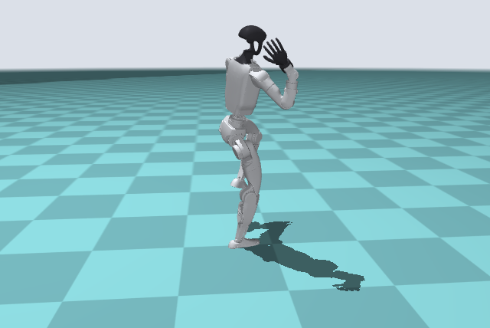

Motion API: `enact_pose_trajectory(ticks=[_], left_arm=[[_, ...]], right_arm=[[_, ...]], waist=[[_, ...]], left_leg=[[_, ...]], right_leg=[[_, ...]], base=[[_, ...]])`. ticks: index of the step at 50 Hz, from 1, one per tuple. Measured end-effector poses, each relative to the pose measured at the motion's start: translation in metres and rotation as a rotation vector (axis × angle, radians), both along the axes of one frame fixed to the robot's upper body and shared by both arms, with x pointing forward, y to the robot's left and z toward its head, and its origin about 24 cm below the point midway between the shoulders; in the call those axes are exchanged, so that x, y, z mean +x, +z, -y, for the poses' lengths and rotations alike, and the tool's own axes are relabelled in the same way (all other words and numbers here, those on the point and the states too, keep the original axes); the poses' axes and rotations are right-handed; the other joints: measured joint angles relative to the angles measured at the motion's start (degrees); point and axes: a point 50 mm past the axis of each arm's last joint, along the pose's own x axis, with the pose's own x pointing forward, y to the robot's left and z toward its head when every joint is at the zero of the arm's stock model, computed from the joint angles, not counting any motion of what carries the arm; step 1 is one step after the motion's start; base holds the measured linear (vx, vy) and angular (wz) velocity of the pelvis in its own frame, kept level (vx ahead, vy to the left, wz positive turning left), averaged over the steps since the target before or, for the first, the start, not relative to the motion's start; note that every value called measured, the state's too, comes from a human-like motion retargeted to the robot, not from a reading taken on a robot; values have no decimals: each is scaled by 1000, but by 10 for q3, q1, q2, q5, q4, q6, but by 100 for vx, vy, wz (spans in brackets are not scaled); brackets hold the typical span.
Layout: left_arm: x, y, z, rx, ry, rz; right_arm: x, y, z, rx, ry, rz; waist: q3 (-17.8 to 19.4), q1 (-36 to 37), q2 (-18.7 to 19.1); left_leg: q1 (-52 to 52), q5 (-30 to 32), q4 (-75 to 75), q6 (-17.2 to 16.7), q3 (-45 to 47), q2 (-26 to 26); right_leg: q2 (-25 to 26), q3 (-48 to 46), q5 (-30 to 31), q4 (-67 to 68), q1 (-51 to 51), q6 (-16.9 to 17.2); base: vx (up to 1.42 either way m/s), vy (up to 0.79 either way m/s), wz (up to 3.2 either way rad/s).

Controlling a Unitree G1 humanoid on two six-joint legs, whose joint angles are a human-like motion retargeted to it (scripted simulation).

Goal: Kungfu

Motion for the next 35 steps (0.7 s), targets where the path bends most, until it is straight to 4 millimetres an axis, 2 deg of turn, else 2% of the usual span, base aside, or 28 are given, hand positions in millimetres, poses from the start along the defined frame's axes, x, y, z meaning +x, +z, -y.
enact_pose_trajectory(ticks=[5, 10, 13, 16, 20, 25, 30, 33, 35], left_arm=[[-11, -11, 18, -48, 12, -7], [-7, -11, 16, -113, 27, 21], [-7, -10, 14, -113, 25, 22], [-7, -7, 10, -102, 30, 29], [-7, -3, 4, -103, 55, 46], [2, 6, 0, -111, 82, 93], [31, 33, -7, -69, 51, 189], [56, 57, -12, -40, 16, 252], [74, 76, -15, -26, -6, 299]], right_arm=[[10, 3, 3, 27, -39, -67], [14, 7, 6, -42, -5, -144], [22, 7, 9, -25, -8, -192], [39, 6, 13, 14, -6, -273], [82, 1, 16, 35, 56, -499], [151, -20, 14, -85, 179, -845], [227, -65, 4, -180, 425, -1225], [266, -96, -8, -180, 547, -1412], [287, -115, -18, -174, 569, -1527]], waist=[[-24, -14, 12], [-40, -32, 23], [-44, -29, 19], [-47, -20, 17], [-54, -2, 19], [-47, 32, 25], [-33, 92, 32], [-21, 128, 40], [-13, 151, 45]], left_leg=[[69, 17, 47, -66, 45, -61], [87, 59, 17, -122, 24, -148], [113, 71, -23, -131, 12, -174], [138, 73, -66, -117, 2, -168], [159, 83, -138, -103, -17, -152], [186, 97, -252, -94, -18, -113], [214, 111, -411, -103, -18, -83], [247, 128, -535, -117, -22, -77], [277, 135, -621, -120, -31, -79]], right_leg=[[-3, -28, 26, -50, 1, 15], [-15, -66, 23, -47, -26, 25], [-26, -82, 22, -48, -29, 31], [-30, -104, 18, -51, -25, 31], [-32, -141, 9, -56, -12, 29], [-23, -176, -2, -69, 30, 35], [-3, -216, -15, -87, 95, 53], [16, -238, -19, -101, 143, 68], [27, -254, -21, -112, 180, 81]], base=[[4, -4, 54], [6, -3, 77], [11, -1, 56], [16, -2, 57], [25, 1, 65], [28, 5, 78], [35, 4, 101], [43, 1, 111], [48, 0, 111]])
